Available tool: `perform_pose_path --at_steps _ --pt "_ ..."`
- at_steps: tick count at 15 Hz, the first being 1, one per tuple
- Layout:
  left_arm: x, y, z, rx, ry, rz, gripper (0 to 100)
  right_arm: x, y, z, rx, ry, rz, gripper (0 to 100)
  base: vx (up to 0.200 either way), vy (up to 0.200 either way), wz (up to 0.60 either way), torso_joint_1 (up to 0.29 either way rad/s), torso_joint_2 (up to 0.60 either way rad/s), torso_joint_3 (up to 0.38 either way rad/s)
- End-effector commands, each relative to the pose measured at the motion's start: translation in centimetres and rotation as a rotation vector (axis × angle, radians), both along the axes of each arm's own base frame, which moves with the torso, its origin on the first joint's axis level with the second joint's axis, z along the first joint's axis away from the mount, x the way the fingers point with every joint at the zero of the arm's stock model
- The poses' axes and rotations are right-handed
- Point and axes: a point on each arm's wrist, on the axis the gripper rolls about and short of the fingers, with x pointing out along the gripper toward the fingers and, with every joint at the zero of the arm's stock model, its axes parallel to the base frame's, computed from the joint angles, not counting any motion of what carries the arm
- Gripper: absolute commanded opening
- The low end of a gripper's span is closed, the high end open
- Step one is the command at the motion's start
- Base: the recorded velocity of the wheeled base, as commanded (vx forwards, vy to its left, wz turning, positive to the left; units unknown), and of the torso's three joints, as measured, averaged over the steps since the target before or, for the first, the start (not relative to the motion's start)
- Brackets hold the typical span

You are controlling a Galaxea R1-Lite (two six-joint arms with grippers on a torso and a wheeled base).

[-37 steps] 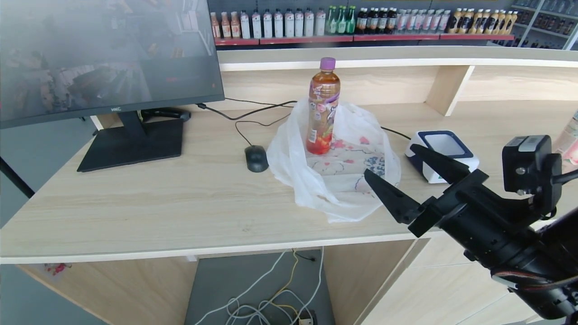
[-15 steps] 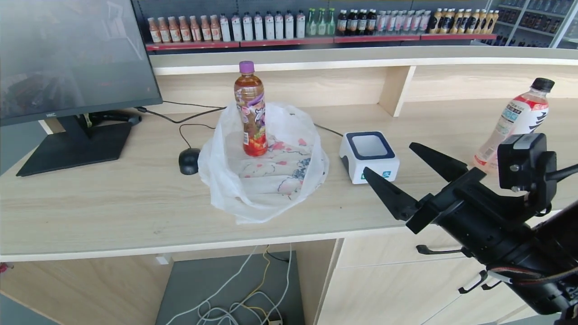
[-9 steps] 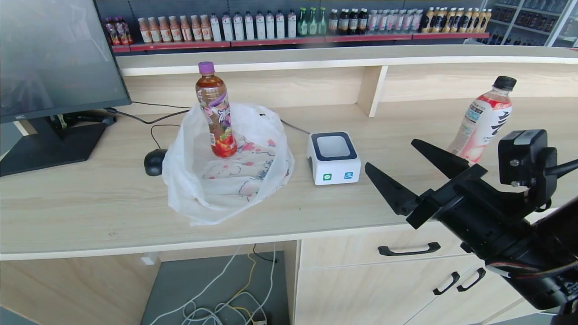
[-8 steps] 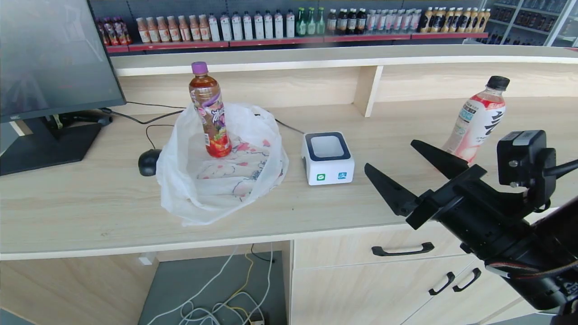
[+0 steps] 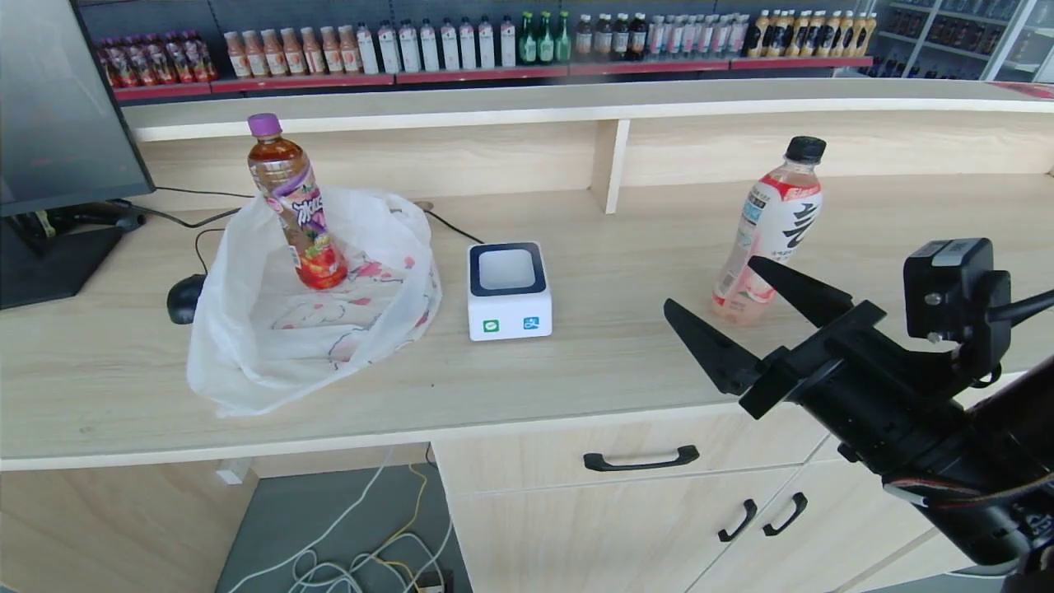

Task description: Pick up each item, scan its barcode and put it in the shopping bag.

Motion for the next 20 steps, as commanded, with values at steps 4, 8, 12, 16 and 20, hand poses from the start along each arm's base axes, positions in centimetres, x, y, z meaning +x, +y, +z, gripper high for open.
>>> perform_pose_path --at_steps 4,8,12,16,20 --pt "0.0 0.0 0.0 0.001 0.001 -0.001 100 0.1 0.1 -0.2 -0.006 0.008 0.001 100 0.000 -0.150 0.00 -0.001 0.00 0.001" --pt "0.0 0.0 0.0 0.006 0.003 -0.001 100 0.4 0.2 -0.6 -0.015 0.021 -0.002 100 0.000 0.000 0.00 0.000 0.00 0.000" --pt "0.0 0.0 0.0 0.006 0.000 0.001 100 0.2 -0.4 -1.4 -0.038 0.049 -0.021 100 0.000 0.000 0.00 0.000 0.00 0.000" --pt "0.0 0.0 0.0 0.006 0.003 -0.001 100 0.4 -0.5 -1.5 -0.009 0.074 -0.133 100 0.000 0.000 0.00 0.000 0.00 0.000" --pt "0.0 0.0 0.0 0.006 0.003 -0.001 100 1.1 -0.2 -1.7 0.016 0.093 -0.242 100 0.000 0.000 0.00 0.000 0.00 0.000"
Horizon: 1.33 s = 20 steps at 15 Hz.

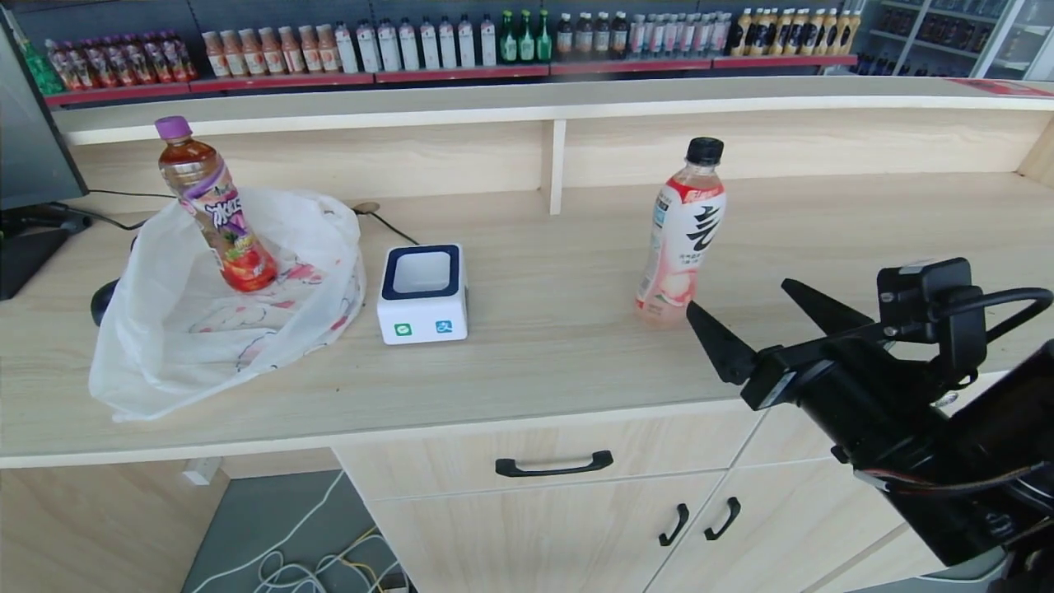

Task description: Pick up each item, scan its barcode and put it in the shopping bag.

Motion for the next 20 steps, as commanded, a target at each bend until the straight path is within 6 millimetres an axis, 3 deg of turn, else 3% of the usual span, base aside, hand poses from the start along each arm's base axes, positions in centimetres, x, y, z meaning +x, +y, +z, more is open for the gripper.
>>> perform_pose_path --at_steps 1,5,10,14,19,20 --pt "0.0 0.0 0.0 0.000 0.001 0.000 100 0.7 0.6 -0.1 0.002 0.002 -0.010 100 0.000 0.000 0.00 0.000 0.00 0.000" --pt "0.0 0.0 0.0 0.000 0.001 0.000 100 3.2 2.2 1.2 0.050 -0.060 -0.008 100 0.000 0.000 0.00 0.000 0.00 0.000" --pt "0.0 0.0 0.0 0.000 0.001 0.000 100 5.3 3.5 -0.2 0.036 -0.034 0.061 100 0.000 0.000 0.00 0.000 0.00 0.000" --pt "0.0 0.0 0.0 0.000 0.001 0.000 100 8.2 2.3 -0.2 0.043 -0.061 0.009 100 0.000 0.000 0.00 0.000 0.00 0.000" --pt "0.0 0.0 0.0 0.000 0.001 0.000 100 9.4 2.3 -0.8 0.040 -0.056 -0.009 100 0.000 0.000 0.00 0.000 0.00 0.000" --pt "0.0 0.0 0.0 0.000 0.001 0.000 100 10.4 2.3 -0.8 0.046 -0.067 -0.024 100 0.000 0.000 0.00 0.000 0.00 0.000"
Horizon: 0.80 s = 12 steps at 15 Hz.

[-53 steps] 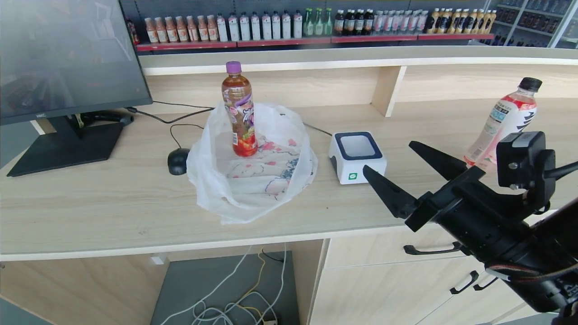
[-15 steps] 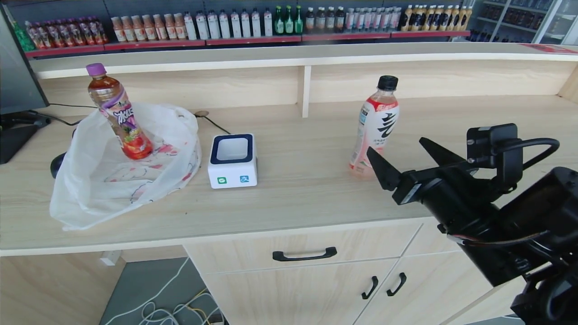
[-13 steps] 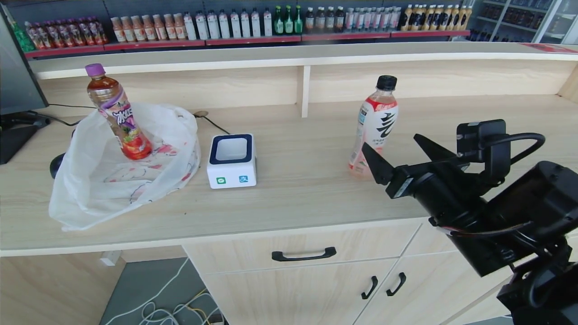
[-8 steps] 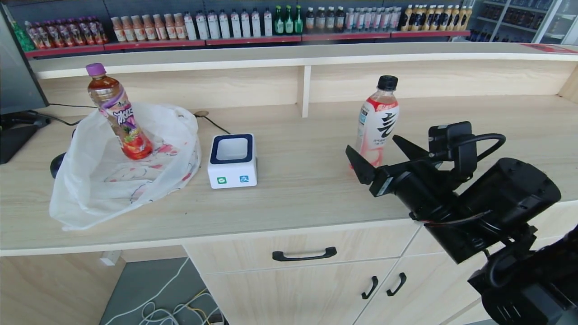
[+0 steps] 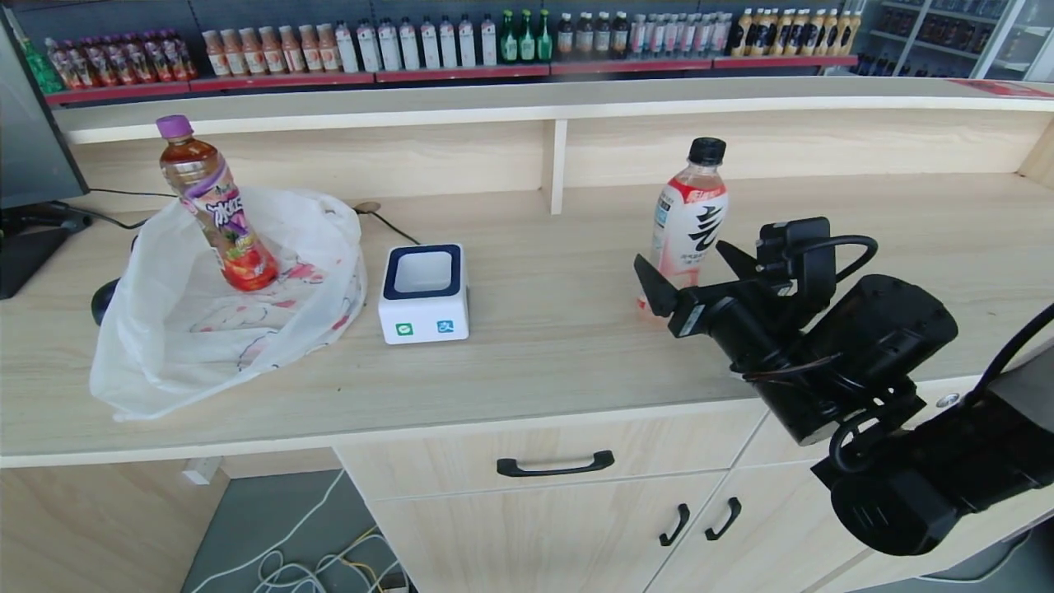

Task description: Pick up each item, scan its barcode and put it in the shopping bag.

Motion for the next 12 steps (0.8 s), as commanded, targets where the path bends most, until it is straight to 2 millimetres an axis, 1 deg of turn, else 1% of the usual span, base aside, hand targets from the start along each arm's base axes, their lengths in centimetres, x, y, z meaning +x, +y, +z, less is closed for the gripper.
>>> perform_pose_path --at_steps 1,6,7,9,12 --pt "0.0 0.0 0.0 0.000 0.000 0.000 100 1.5 0.2 -0.2 0.004 -0.009 -0.015 100 0.000 0.000 0.00 0.000 0.00 0.000" --pt "0.0 0.0 0.0 0.000 0.001 0.000 100 3.5 1.1 1.2 -0.011 0.021 -0.018 100 0.000 0.000 0.00 0.000 0.00 0.000" --pt "0.0 0.0 0.0 0.000 0.000 0.000 100 3.8 0.9 1.5 -0.013 0.023 -0.024 100 0.000 0.000 0.00 0.000 0.00 0.000" --pt "0.0 0.0 0.0 0.000 0.000 0.000 100 4.3 0.9 2.0 -0.016 0.025 -0.026 100 0.000 0.000 0.00 0.000 0.00 0.000" --pt "0.0 0.0 0.0 0.000 0.000 0.000 100 4.6 0.9 2.0 -0.025 0.040 -0.023 100 0.000 0.000 0.00 0.000 0.00 0.000"
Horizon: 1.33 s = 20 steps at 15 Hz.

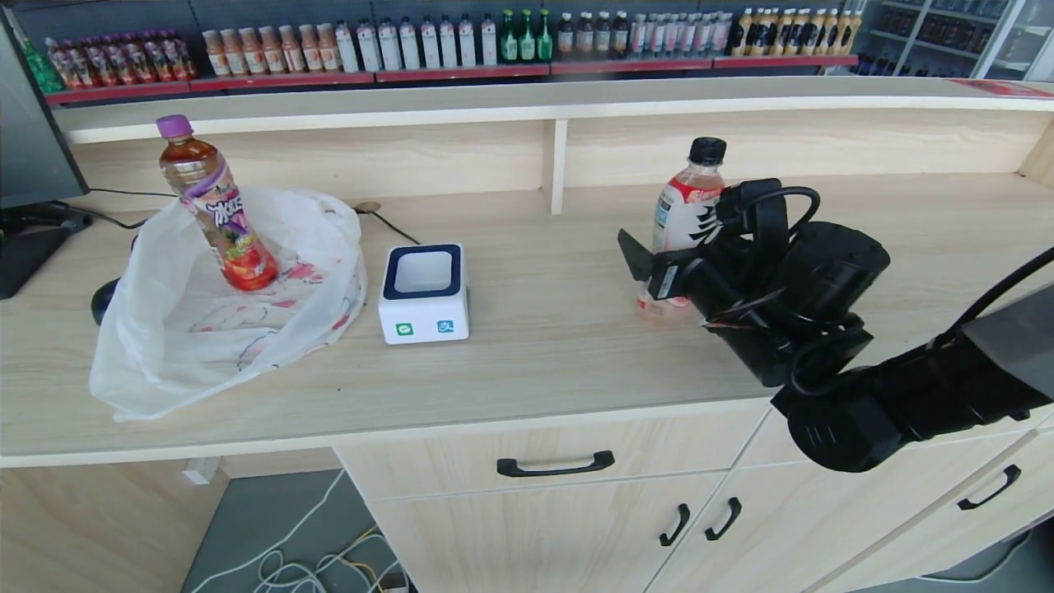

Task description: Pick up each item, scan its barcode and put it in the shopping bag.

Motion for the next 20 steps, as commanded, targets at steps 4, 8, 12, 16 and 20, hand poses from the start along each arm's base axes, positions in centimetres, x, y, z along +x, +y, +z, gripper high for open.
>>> perform_pose_path --at_steps 4,8,12,16,20 --pt "0.0 0.0 0.0 0.000 0.000 0.000 100 0.5 0.1 -0.2 -0.001 0.001 -0.003 100 0.000 0.000 0.00 0.000 0.00 0.000" --pt "0.0 0.0 0.0 0.000 0.000 0.000 100 1.1 0.1 -0.2 -0.001 -0.001 -0.009 100 0.000 0.000 0.00 0.000 0.00 0.000" --pt "0.0 0.0 0.0 0.000 -0.002 0.000 100 1.2 0.2 -0.2 -0.001 -0.001 -0.008 100 0.000 0.000 0.00 0.000 0.00 0.000" --pt "0.0 0.0 0.0 0.000 0.000 0.000 100 1.2 0.2 -0.2 0.000 -0.002 -0.008 100 0.000 0.000 0.00 0.000 0.00 0.000" --pt "0.0 0.0 0.0 0.000 0.000 0.000 100 1.3 0.2 0.3 0.007 -0.019 -0.009 0 0.000 0.000 0.00 0.000 0.00 0.000"
